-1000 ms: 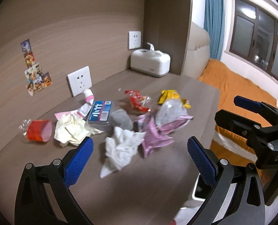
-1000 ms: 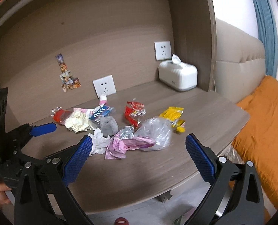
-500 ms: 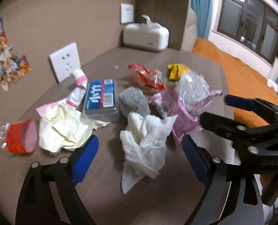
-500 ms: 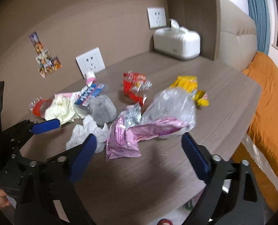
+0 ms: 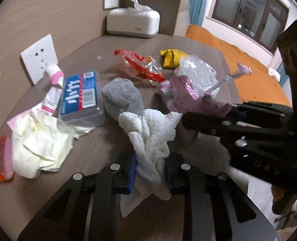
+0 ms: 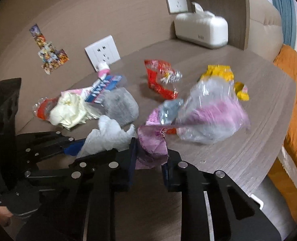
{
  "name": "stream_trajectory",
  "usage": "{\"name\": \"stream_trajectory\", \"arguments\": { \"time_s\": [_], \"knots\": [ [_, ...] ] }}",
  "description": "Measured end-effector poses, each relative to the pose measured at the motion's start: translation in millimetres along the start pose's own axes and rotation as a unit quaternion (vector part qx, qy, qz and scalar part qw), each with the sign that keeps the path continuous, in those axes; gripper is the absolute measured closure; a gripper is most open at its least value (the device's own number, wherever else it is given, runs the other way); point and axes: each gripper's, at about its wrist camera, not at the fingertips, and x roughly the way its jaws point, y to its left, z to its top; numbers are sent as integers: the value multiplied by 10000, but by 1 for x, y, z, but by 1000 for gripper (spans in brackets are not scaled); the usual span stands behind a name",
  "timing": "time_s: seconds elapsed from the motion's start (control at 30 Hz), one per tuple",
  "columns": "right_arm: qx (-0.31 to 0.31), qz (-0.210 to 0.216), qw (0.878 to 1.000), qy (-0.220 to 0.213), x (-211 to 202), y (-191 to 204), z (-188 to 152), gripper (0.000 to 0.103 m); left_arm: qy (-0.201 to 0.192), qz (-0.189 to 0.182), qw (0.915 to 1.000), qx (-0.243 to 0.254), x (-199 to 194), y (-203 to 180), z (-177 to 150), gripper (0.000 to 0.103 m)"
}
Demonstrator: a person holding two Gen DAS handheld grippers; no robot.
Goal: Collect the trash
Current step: 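Grasp the white tissue with the left tool while the right tool grasps the pink wrapper, then carry tissue and pink wrapper to the bin and open both tools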
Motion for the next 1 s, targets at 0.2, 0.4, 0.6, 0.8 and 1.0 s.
{"name": "stream_trajectory", "arguments": {
  "time_s": [0.2,0.4,0.6,0.8,1.0],
  "knots": [
    [-119,151,9994,-304,-35,4,13,85,-222,17,9998,-16,-38,-2,10,80],
    [-45,462,9973,-576,-70,-4,20,93,-491,44,9987,123,-65,-28,20,81],
    [-115,401,9959,-797,-104,-16,19,93,-621,-106,9977,235,-77,-62,30,84],
    [89,-2,9955,-939,-144,-57,3,93,-690,-407,9954,524,-72,-109,42,84],
    [548,-479,9931,-921,-174,-105,-27,93,-538,-893,9903,922,-49,-168,50,84]
  ]
}}
